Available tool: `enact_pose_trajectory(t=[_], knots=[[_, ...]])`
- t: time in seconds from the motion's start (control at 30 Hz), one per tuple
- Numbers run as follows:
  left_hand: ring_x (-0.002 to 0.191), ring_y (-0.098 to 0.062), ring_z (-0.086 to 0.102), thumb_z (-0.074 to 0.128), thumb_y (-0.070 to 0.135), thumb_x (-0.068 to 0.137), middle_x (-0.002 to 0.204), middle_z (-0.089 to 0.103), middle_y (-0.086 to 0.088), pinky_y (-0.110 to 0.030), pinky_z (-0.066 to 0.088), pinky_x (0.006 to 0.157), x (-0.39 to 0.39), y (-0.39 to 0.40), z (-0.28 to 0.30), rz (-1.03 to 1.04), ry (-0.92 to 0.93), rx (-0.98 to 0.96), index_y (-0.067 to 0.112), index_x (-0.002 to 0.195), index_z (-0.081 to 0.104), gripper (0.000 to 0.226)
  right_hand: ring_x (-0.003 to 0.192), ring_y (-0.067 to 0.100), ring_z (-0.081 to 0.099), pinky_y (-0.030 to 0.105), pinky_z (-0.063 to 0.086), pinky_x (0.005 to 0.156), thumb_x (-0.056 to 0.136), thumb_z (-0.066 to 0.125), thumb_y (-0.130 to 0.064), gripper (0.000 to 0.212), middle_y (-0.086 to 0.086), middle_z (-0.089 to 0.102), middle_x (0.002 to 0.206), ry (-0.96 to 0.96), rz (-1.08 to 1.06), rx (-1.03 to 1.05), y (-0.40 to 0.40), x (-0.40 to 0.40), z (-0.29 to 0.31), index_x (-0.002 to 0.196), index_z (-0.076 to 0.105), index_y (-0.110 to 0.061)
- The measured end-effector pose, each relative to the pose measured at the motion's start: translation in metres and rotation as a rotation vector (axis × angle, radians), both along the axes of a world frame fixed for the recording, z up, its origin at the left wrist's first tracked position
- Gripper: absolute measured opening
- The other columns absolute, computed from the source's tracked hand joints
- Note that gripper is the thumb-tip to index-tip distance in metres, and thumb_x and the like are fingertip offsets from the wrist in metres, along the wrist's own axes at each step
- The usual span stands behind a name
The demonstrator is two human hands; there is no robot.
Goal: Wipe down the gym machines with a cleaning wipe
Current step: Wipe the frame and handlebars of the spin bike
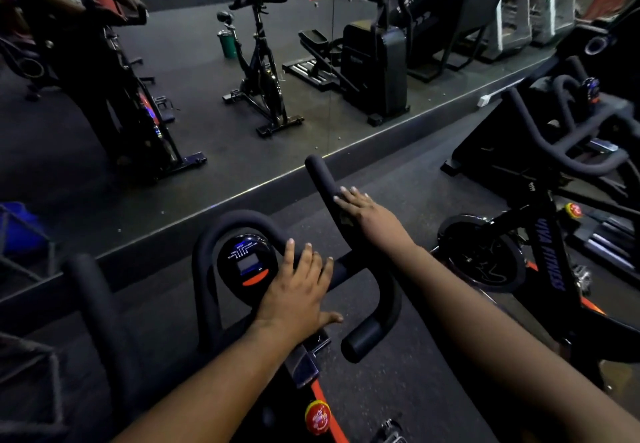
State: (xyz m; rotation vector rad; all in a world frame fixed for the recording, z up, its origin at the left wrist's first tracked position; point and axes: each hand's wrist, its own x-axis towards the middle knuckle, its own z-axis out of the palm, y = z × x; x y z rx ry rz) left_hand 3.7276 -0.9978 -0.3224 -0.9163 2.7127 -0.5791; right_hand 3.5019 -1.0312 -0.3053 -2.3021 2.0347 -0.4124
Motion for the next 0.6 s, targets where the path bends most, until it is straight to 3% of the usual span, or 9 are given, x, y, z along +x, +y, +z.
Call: enact_pose_trajectory(t=[0.07, 0.13, 0.23, 0.47, 0.6], knots=[[0.155, -0.041, 0.003, 0.015, 0.082, 0.09, 0.166, 0.016, -0.021, -0.071, -0.025, 0.11, 0.0, 0.0, 0.0, 0.009, 0.014, 0.007, 0.005, 0.161, 0.001, 0.106, 0.148, 0.026, 0.035, 0.037, 0.041, 0.107, 0.102, 0.052, -0.01, 0.065, 0.005, 0.012, 0.17, -0.008, -0.064, 0.062, 0.0, 0.009, -0.007, 0.16, 0.024, -0.016], [0.155, -0.04, 0.003, 0.018, 0.082, 0.09, 0.167, 0.014, -0.021, -0.07, -0.024, 0.112, 0.0, 0.001, 0.0, 0.006, 0.028, 0.006, 0.005, 0.161, 0.0, 0.107, 0.149, 0.023, 0.034, 0.037, 0.045, 0.103, 0.1, 0.053, -0.007, 0.07, 0.001, 0.008, 0.17, -0.031, -0.093, 0.092, 0.014, 0.008, -0.019, 0.161, 0.021, -0.019], [0.156, -0.038, 0.001, 0.018, 0.082, 0.09, 0.168, 0.007, -0.019, -0.07, -0.022, 0.112, 0.0, 0.0, -0.001, 0.0, 0.034, -0.009, 0.006, 0.16, -0.006, 0.106, 0.154, 0.021, 0.019, 0.034, 0.037, 0.116, 0.1, 0.051, -0.002, 0.067, 0.0, 0.012, 0.17, -0.029, -0.111, 0.169, 0.046, 0.002, -0.034, 0.16, 0.026, -0.021], [0.156, -0.037, 0.004, 0.01, 0.084, 0.089, 0.169, 0.009, -0.017, -0.07, -0.013, 0.115, 0.001, 0.0, -0.003, -0.009, 0.012, -0.043, 0.007, 0.161, -0.005, 0.106, 0.156, 0.027, 0.013, 0.032, 0.022, 0.121, 0.102, 0.047, -0.005, 0.063, 0.009, 0.009, 0.17, 0.075, -0.188, 0.306, 0.117, 0.016, -0.029, 0.16, 0.022, -0.013], [0.156, -0.034, 0.008, 0.009, 0.084, 0.089, 0.169, 0.012, -0.014, -0.07, -0.008, 0.116, 0.003, 0.002, -0.004, -0.036, 0.046, -0.071, 0.01, 0.162, 0.0, 0.104, 0.156, 0.024, 0.013, 0.029, 0.024, 0.119, 0.099, 0.042, 0.002, 0.069, 0.006, 0.008, 0.17, 0.011, -0.314, 0.253, 0.162, 0.042, -0.027, 0.161, 0.018, -0.015]])
